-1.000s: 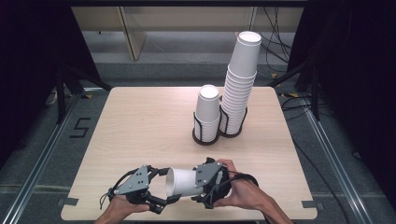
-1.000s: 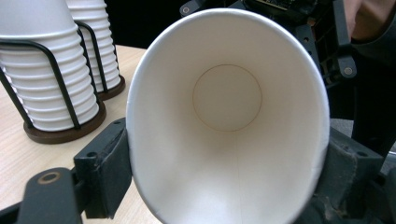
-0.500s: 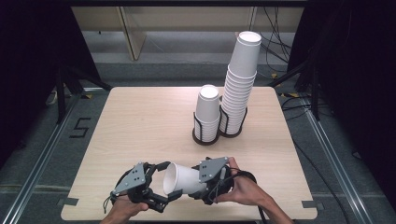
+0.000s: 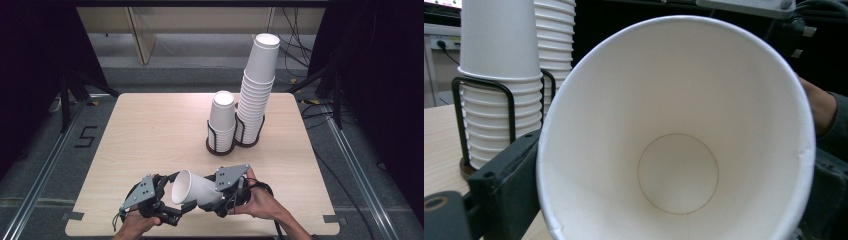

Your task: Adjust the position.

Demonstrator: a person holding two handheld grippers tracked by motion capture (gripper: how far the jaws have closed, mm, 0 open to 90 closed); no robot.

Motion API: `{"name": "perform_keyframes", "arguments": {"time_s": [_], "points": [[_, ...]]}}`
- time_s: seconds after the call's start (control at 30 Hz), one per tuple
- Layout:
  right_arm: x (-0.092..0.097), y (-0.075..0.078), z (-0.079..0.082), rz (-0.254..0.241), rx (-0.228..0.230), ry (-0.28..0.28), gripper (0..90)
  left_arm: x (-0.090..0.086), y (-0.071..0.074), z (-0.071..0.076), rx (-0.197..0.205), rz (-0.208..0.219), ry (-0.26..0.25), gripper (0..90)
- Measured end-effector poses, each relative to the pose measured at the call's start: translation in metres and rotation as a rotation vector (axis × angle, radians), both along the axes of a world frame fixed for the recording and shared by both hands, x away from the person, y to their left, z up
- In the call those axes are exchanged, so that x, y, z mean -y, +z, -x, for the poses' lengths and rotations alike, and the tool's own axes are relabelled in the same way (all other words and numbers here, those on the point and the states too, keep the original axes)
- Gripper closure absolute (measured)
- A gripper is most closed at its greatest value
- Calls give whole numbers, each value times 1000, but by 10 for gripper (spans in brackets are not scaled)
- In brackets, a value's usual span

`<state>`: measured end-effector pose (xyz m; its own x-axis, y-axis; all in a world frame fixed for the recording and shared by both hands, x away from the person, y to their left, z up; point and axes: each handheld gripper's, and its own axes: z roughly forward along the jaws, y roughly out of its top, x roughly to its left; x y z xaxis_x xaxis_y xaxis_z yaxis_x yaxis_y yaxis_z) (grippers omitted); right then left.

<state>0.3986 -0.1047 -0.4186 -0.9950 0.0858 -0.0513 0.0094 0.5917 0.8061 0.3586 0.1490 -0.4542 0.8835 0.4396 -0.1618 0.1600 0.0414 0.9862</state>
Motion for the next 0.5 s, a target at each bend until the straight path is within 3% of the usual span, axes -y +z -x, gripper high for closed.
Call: {"name": "perform_keyframes", "arguments": {"time_s": [0.13,0.3,0.5], "points": [[-1,-4,0,6,1,-9,236,-2,0,-1,-1,4,-13,84],[-4,-8,0,30,-7,-20,229,-1,1,1,16,-24,-17,126],[-3,-11,-2,44,-22,-60,193,-2,2,0,4,-45,17,142]]}}
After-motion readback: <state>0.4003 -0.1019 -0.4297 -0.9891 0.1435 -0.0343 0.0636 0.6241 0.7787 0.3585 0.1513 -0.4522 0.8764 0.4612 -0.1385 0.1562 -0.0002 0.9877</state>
